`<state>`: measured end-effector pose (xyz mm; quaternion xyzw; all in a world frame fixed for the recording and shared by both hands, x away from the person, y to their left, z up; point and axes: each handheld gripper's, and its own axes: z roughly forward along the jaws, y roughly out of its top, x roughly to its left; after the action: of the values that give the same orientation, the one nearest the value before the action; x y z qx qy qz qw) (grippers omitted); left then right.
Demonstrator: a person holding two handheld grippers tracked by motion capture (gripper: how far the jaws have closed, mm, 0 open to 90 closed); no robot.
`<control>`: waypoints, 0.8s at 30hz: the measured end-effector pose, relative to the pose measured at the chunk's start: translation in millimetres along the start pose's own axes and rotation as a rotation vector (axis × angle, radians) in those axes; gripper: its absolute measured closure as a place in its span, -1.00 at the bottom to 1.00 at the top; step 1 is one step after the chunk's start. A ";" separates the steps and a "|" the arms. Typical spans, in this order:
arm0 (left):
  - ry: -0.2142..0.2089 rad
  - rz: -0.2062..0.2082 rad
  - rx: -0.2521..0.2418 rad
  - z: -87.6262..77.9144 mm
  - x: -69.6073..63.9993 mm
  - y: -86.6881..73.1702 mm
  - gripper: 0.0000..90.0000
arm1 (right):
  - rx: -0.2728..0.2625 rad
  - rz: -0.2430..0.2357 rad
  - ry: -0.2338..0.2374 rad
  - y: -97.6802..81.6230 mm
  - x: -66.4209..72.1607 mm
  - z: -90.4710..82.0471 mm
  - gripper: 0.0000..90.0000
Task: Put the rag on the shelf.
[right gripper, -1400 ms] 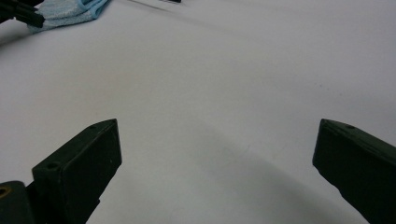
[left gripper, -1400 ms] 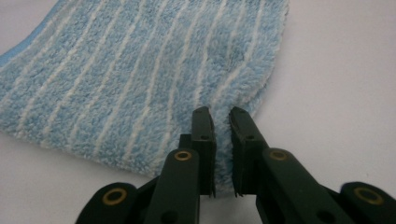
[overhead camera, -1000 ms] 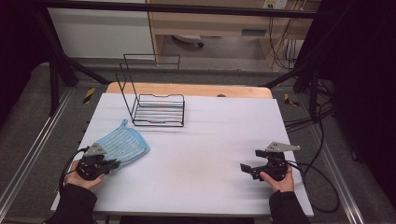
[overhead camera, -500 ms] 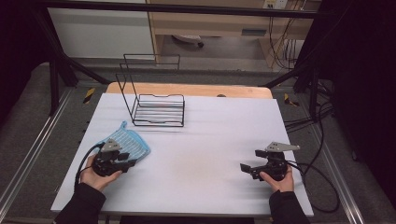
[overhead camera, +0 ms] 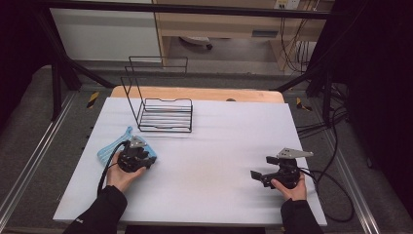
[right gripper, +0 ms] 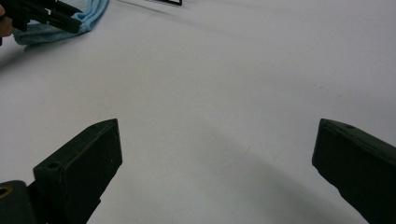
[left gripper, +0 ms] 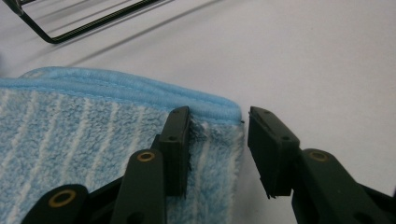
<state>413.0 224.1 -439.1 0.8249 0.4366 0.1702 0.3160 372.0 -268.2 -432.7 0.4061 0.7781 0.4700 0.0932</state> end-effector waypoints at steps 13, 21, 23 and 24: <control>0.065 0.012 0.019 2.1 -2.4 1.2 0.79 | 0.007 0.000 0.002 0.0 0.0 0.9 -0.95; -0.005 -0.059 -0.035 -6.8 6.9 -1.0 0.87 | 0.007 0.000 0.001 0.6 -0.5 0.5 -0.95; -0.024 -0.066 -0.052 -11.7 7.6 -1.1 0.87 | 0.006 0.001 0.001 0.7 -0.6 0.1 -0.95; -0.032 -0.066 -0.062 -14.2 7.3 -1.1 0.87 | 0.007 0.000 0.001 0.7 -0.7 -0.1 -0.95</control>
<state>408.4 235.9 -429.2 0.8026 0.4529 0.1600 0.3537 372.8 -268.6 -432.2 0.4063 0.7798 0.4674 0.0913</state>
